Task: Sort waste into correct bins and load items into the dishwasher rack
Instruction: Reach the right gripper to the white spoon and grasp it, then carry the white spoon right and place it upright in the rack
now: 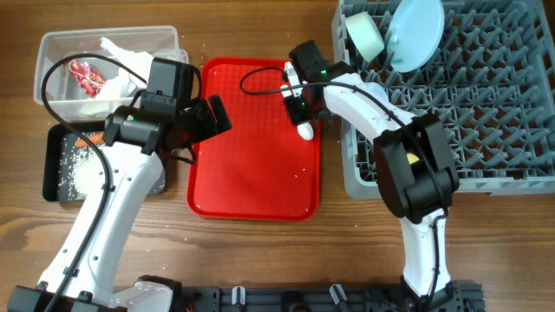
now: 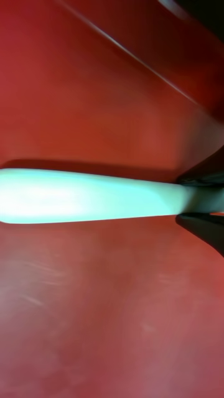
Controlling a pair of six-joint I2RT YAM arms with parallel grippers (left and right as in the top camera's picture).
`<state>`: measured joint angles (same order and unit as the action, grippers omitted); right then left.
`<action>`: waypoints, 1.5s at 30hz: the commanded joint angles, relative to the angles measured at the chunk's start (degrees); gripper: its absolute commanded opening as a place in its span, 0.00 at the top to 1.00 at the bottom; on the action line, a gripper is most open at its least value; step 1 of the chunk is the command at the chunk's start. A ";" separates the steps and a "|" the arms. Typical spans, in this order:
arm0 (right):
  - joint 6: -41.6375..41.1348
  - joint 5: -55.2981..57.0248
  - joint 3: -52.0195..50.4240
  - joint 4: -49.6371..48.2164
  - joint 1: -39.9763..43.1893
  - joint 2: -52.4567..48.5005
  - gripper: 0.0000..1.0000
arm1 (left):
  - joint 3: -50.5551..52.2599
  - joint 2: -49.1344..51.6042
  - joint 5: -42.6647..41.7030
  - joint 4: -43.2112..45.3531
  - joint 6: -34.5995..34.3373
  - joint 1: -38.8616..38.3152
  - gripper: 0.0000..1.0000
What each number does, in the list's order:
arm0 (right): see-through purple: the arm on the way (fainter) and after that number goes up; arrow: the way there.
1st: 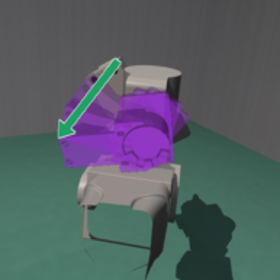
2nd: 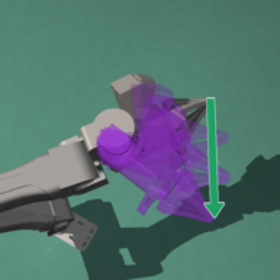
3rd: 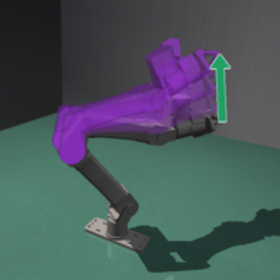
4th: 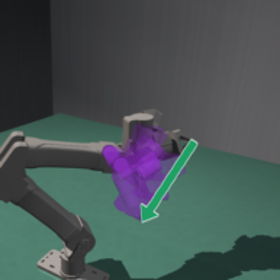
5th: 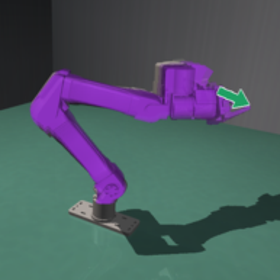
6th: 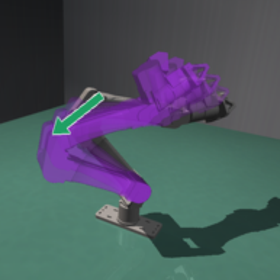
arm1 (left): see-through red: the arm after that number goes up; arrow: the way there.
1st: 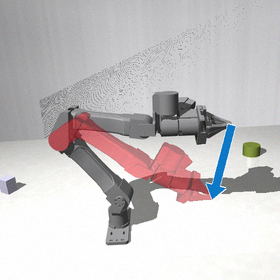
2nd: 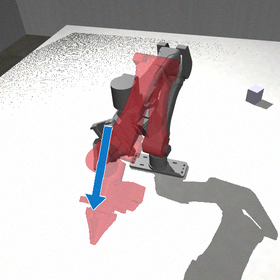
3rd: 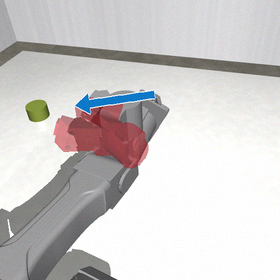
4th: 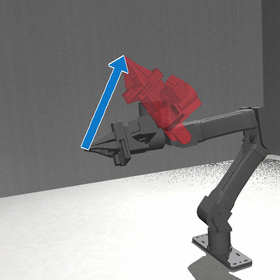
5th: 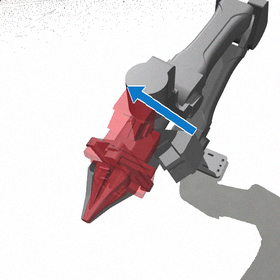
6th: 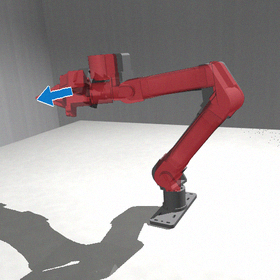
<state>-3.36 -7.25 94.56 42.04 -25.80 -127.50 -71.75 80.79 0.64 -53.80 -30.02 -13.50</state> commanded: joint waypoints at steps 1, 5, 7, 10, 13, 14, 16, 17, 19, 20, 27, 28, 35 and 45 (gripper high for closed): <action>-1.22 -2.58 1.29 2.54 0.57 4.92 0.96 | -0.63 -0.09 0.96 0.15 1.11 -0.15 0.00; -1.29 -2.56 1.29 5.20 2.40 17.05 0.96 | -0.63 -0.09 0.96 0.15 1.11 -0.17 0.00; -1.11 -2.47 1.29 7.65 4.72 25.66 0.96 | -0.63 -0.11 0.96 0.15 1.11 -0.17 0.00; -0.31 2.49 1.29 15.69 11.56 36.79 0.96 | -0.63 -0.09 0.96 0.15 1.11 -0.15 0.00; 3.63 7.48 0.63 25.00 20.35 39.19 0.96 | -0.63 -0.09 0.96 0.15 1.11 -0.15 0.00; 4.28 7.67 -0.61 25.51 21.86 39.08 0.96 | -0.63 -0.09 0.96 0.15 1.11 -0.15 0.00; 4.85 7.87 -5.68 22.86 25.22 38.10 0.96 | -0.63 -0.09 0.96 0.15 1.11 -0.17 0.00; 4.85 7.85 -8.17 20.87 26.08 37.64 0.96 | -0.63 -0.11 0.96 0.15 1.11 -0.15 0.00; 4.92 7.87 -13.33 16.83 26.58 36.39 0.96 | -0.63 -0.11 0.96 0.15 1.11 -0.15 0.00; 4.87 7.87 -14.91 15.54 26.58 35.87 0.96 | -0.63 -0.11 0.96 0.15 1.11 -0.15 0.00; 4.81 8.55 -18.47 6.75 26.60 30.25 0.31 | -0.63 -0.11 0.96 0.15 1.11 -0.17 0.01; 4.81 8.52 -17.92 6.93 26.60 30.51 0.27 | -0.63 -0.09 0.96 0.15 1.11 -0.15 0.00; 4.98 -0.15 -4.57 22.99 25.73 41.18 0.15 | -0.63 -0.11 0.96 0.15 1.11 -0.15 0.00; 2.32 1.57 -0.33 28.79 25.44 64.28 0.00 | -0.63 -0.09 0.96 0.15 1.11 -0.17 0.00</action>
<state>-1.83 -6.39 93.89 71.79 -0.19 -65.43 -71.75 80.79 0.84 -53.78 -30.00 -13.50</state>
